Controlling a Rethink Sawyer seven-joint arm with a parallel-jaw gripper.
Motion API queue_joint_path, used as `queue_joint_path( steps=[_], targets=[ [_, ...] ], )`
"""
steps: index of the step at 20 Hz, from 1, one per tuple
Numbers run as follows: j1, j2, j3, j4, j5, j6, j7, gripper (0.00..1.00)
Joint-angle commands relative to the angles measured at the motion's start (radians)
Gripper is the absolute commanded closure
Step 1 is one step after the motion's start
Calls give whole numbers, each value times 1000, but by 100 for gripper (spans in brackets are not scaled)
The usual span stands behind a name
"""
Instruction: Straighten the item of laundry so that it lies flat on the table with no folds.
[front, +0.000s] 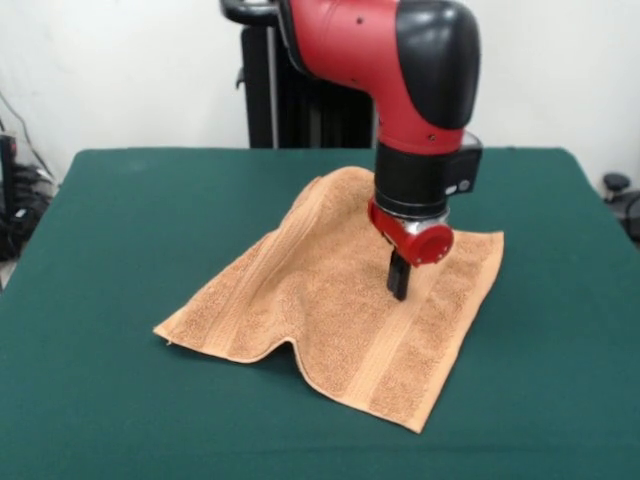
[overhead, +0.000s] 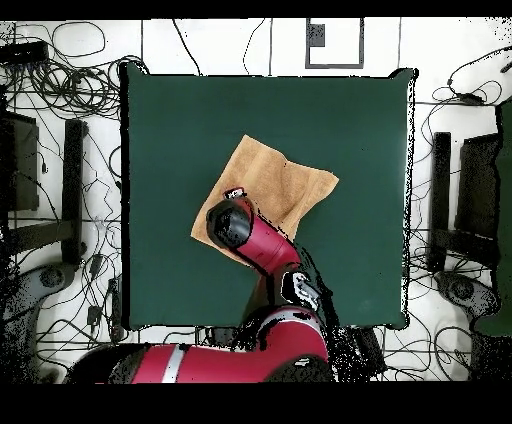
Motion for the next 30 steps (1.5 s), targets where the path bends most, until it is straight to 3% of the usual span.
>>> queue_joint_path(
  steps=[1, 9, 15, 20, 26, 30],
  targets=[
    [82, 310, 81, -161, 68, -190, 198, 100],
    [55, 310, 179, -152, 86, -255, 330, 100],
    [75, 230, 209, -100, 144, -166, 380, 100],
    [24, 166, 270, -40, 118, -126, 379, 100],
    [26, 111, 274, -8, 132, -56, 374, 100],
    [167, 107, 142, -62, 247, 65, 415, 100]
  ],
)
